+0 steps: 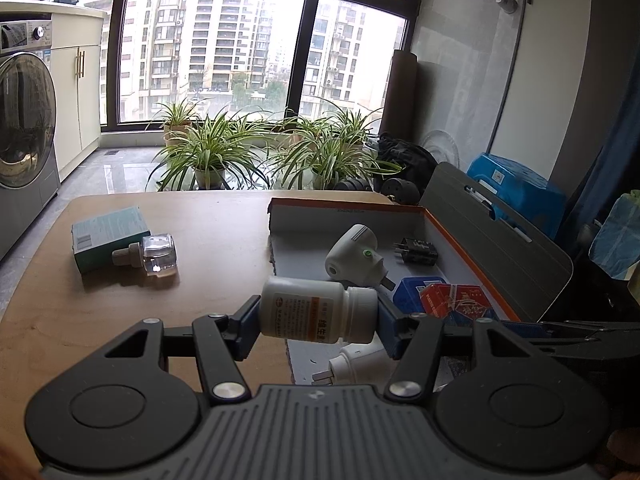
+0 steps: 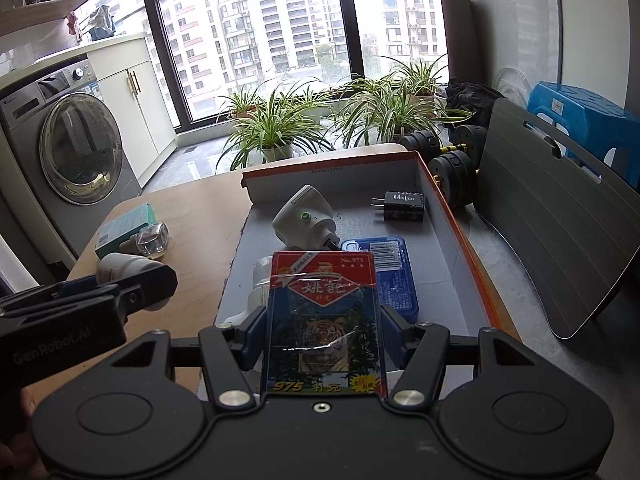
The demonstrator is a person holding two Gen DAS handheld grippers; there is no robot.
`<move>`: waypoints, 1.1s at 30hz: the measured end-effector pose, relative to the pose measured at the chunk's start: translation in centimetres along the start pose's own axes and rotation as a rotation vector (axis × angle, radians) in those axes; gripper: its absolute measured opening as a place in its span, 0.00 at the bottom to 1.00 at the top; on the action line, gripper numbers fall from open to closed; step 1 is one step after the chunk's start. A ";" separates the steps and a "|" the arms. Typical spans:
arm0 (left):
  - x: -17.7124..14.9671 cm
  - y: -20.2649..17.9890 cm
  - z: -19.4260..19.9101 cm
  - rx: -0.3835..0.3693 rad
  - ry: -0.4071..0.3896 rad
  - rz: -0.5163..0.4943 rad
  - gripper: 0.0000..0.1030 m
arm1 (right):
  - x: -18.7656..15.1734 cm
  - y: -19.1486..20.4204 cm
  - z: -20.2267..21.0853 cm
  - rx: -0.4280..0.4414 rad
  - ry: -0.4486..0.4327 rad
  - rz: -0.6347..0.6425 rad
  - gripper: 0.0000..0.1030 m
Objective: Organize rigid objects
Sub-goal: 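Open right tool to release card pack while left tool releases pill bottle in tray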
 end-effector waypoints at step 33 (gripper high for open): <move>1.0 4.6 -1.1 0.079 0.001 0.053 0.58 | 11.2 7.4 -14.1 0.075 0.025 0.069 0.70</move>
Point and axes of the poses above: each gripper's, at about its wrist camera, not at the fingertips, and z roughly against the way its jaws point, y to its left, x to its top, the point moved 1 cm from there along -z, roughly the way its jaws point, and after that the axes turned 2 degrees about -x, right-handed, at the moved point
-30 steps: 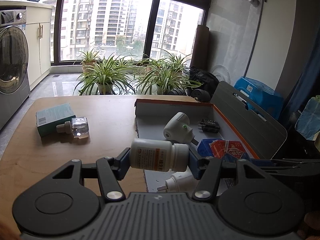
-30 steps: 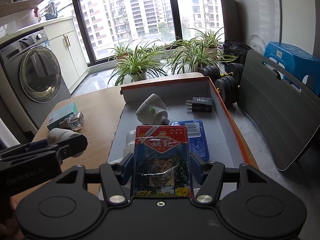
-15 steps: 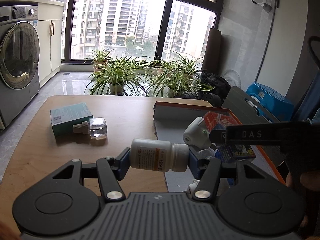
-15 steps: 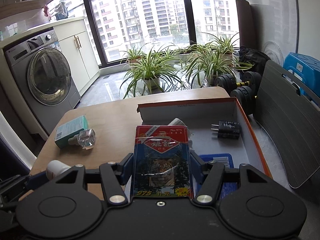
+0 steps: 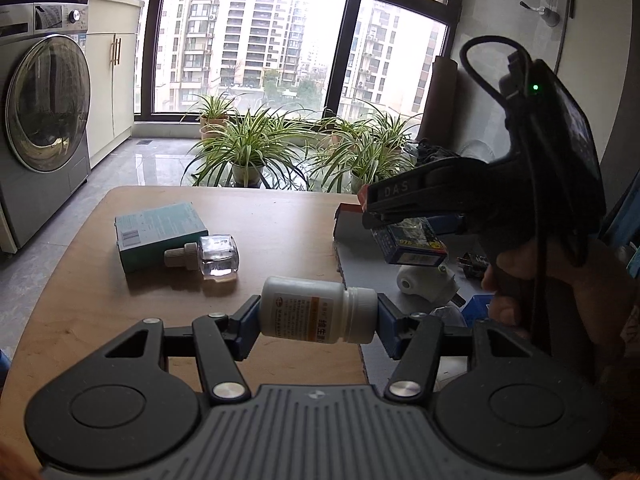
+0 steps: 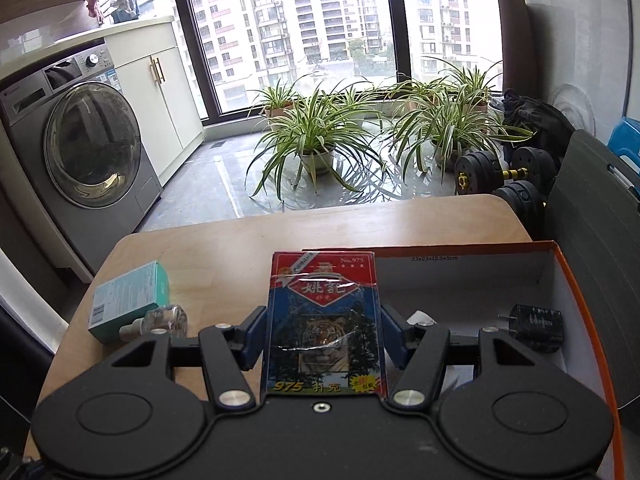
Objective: Organize rigid objects
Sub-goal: 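Open right tool to release card pack while left tool releases pill bottle in tray, then move left tool to teal box while right tool moves to glass bottle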
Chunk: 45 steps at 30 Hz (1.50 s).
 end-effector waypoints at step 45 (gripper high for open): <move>1.5 -4.1 -0.6 0.025 0.022 -0.018 0.86 | -9.8 -3.7 15.9 -0.004 -0.103 0.044 0.82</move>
Point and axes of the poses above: each gripper's, at about its wrist camera, not at the fingertips, and z roughly against the way its jaws point, y to its left, x to its top, the point moved 1 cm from there along -z, roughly the way its jaws point, and after that the axes turned 2 degrees about -x, right-handed, at the moved point
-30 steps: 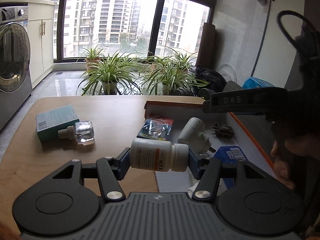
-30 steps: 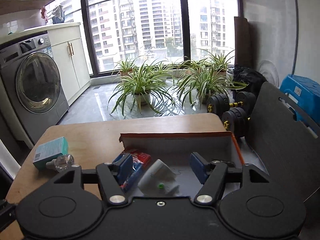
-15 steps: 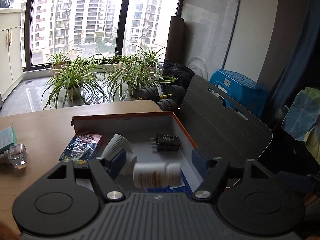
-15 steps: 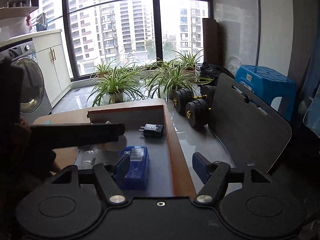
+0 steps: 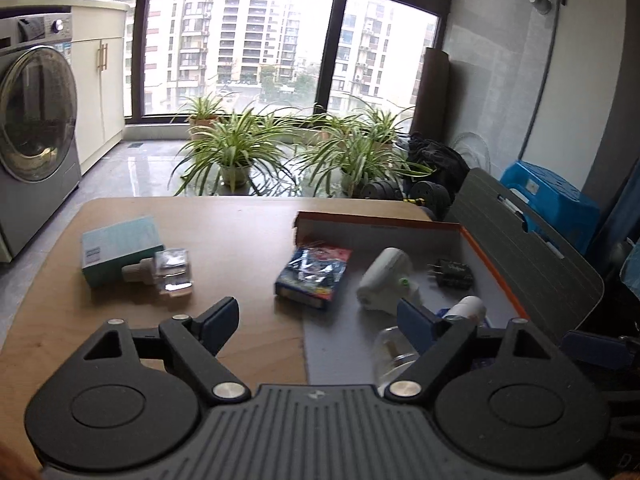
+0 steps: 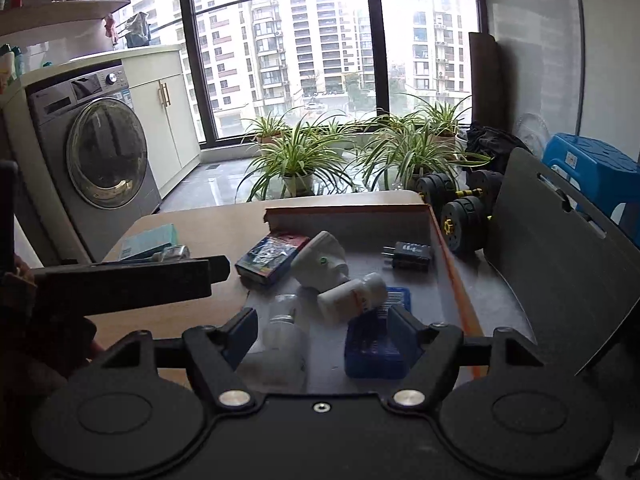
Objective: Organize rigid objects
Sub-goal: 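Move left tool to teal box while right tool moves to glass bottle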
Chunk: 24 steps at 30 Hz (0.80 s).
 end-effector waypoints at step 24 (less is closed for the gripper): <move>3.9 17.1 -6.1 0.057 0.039 -0.245 0.96 | 2.5 10.5 -8.6 0.151 0.099 0.105 0.82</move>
Point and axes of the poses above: each gripper's, at about its wrist camera, not at the fingertips, and z roughly against the way its jaws point, y to its left, x to its top, the point moved 1 cm from there along -z, roughly the way its jaws point, and after that the axes turned 2 degrees about -x, right-handed, at the moved point
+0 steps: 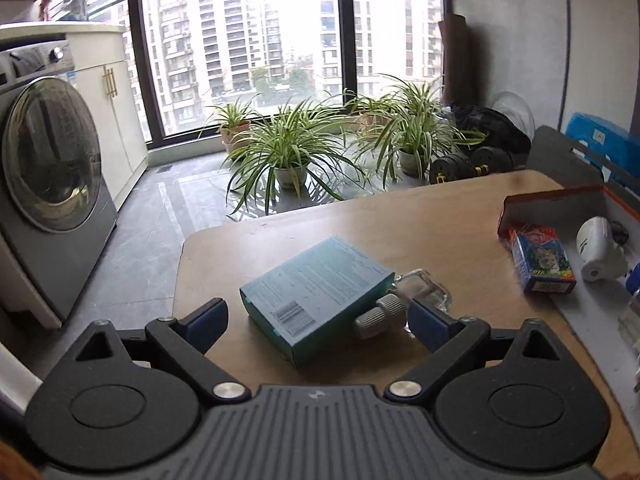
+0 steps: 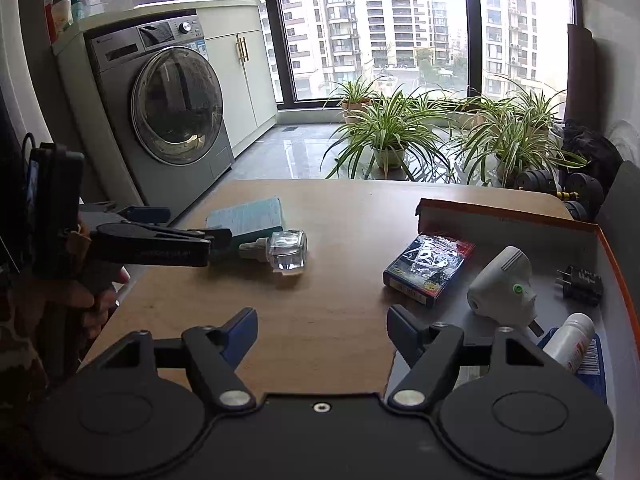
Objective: Organize rigid objects
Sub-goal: 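Move left tool to teal box while right tool moves to glass bottle, then grasp teal adhesive bandage box with left tool while right tool grasps glass bottle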
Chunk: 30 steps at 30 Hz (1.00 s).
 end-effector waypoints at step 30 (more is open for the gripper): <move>-0.7 4.3 -4.0 0.006 0.081 0.140 0.70 | 4.4 3.2 -12.6 0.092 0.160 0.077 0.85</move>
Point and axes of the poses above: each gripper's, at about its wrist camera, not at the fingertips, and z roughly against the way its jaws point, y to its left, x to its top, the point moved 1 cm from there along -z, roughly the way its jaws point, and after that the axes turned 2 degrees about -x, right-handed, at the moved point
